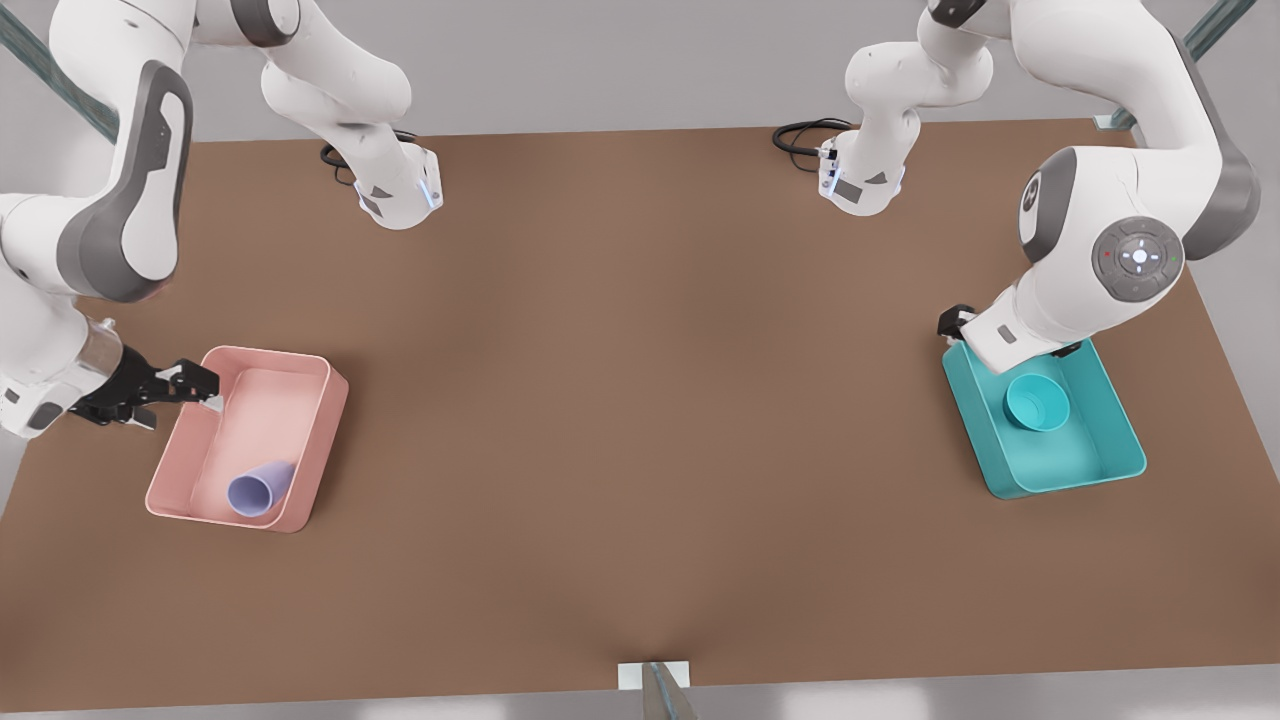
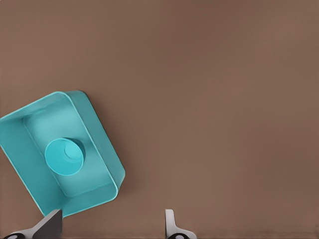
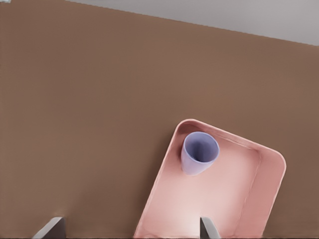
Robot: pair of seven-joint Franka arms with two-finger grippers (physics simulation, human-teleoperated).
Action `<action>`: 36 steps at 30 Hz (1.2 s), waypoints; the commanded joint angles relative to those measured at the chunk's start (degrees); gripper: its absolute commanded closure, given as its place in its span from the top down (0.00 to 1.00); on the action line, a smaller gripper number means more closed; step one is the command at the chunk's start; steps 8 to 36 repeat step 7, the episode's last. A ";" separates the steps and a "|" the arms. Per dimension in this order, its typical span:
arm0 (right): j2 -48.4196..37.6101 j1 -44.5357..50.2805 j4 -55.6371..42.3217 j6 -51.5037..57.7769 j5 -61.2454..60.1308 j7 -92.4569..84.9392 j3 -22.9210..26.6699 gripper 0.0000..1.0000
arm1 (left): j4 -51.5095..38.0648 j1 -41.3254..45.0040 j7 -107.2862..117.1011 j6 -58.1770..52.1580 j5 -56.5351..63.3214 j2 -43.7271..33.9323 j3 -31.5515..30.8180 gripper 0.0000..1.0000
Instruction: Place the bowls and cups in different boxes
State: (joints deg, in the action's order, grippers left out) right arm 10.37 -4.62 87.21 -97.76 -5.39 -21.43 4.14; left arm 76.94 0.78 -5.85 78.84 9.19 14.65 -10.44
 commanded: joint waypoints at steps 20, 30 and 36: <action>-1.75 0.05 0.94 12.24 0.91 12.55 -0.01 1.00 | -0.04 -0.08 2.24 -0.88 0.03 -0.06 0.06 1.00; -1.75 0.05 0.94 12.24 0.91 12.55 -0.01 1.00 | -0.04 -0.08 2.24 -0.88 0.03 -0.06 0.06 1.00; -1.75 0.05 0.94 12.24 0.91 12.55 -0.01 1.00 | -0.04 -0.08 2.24 -0.88 0.03 -0.06 0.06 1.00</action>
